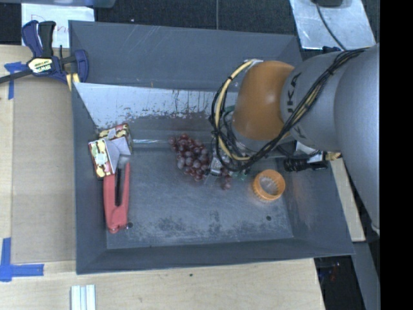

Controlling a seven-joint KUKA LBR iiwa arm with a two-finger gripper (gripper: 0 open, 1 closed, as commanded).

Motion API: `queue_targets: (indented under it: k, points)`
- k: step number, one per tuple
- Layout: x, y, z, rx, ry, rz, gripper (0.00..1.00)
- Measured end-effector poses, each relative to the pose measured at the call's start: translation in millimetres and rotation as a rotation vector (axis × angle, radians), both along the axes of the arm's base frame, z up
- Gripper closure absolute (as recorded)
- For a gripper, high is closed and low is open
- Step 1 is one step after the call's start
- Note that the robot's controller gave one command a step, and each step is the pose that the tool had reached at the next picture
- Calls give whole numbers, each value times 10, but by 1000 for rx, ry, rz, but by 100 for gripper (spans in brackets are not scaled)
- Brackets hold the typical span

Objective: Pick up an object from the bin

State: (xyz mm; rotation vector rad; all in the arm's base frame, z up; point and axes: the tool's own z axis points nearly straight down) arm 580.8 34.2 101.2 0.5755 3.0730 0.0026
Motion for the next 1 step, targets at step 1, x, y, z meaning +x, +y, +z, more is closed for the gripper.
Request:
queue_targets:
  k: [1]
  points:
    - [-4,-2,194,0,1,1,100]
